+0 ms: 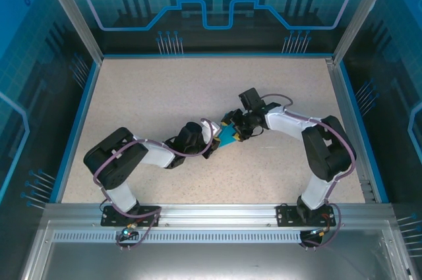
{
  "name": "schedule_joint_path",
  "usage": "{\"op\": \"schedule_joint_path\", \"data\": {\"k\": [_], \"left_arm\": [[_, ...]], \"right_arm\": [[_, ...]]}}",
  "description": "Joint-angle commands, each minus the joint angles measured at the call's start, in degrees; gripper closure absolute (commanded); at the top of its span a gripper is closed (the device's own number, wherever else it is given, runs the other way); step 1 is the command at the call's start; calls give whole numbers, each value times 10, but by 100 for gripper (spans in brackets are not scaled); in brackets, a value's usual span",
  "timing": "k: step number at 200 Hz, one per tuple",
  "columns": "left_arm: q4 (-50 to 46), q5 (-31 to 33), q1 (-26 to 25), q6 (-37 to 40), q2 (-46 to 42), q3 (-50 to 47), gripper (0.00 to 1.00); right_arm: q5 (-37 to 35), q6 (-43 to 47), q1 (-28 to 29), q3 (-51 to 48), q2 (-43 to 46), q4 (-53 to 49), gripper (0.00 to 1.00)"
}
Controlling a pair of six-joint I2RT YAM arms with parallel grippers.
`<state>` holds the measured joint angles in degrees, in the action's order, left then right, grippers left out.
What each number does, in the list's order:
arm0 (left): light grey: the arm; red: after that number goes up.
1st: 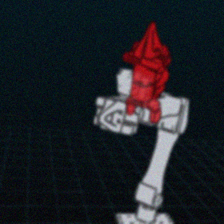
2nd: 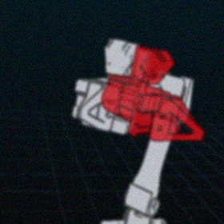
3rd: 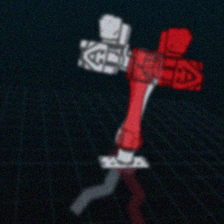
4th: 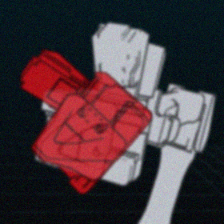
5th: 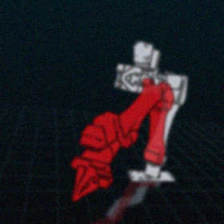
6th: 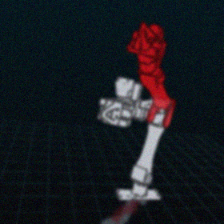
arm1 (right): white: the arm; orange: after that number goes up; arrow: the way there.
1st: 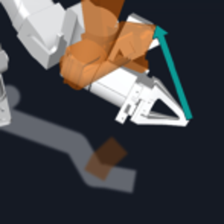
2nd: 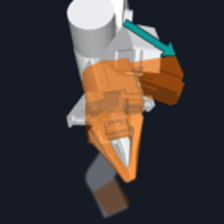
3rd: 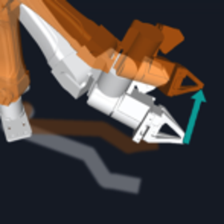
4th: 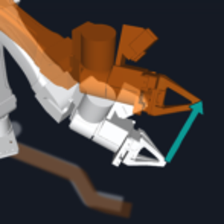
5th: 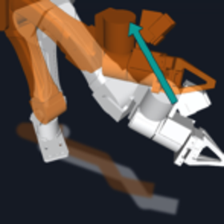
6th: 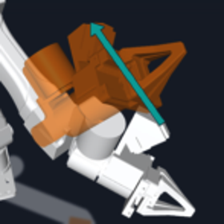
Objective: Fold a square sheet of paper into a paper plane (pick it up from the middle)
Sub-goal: Fourth fold the wing at the center of the table.
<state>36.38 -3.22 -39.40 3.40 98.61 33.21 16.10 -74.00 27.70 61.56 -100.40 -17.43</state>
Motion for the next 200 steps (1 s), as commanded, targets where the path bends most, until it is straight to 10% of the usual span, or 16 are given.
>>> {"op": "schedule_joint_path", "data": {"k": [1, 66, 200], "left_arm": [[15, 0, -4, 4, 9, -4, 85], [7, -14, -5, 3, 7, 1, 83], [-2, -16, -5, 18, 20, 17, 77]], "right_arm": [[37, 99, -18, 0, 18, 23, 29], [92, 129, -34, 70, -46, -62, 37], [108, 80, -32, 81, -51, -98, 87]]}}
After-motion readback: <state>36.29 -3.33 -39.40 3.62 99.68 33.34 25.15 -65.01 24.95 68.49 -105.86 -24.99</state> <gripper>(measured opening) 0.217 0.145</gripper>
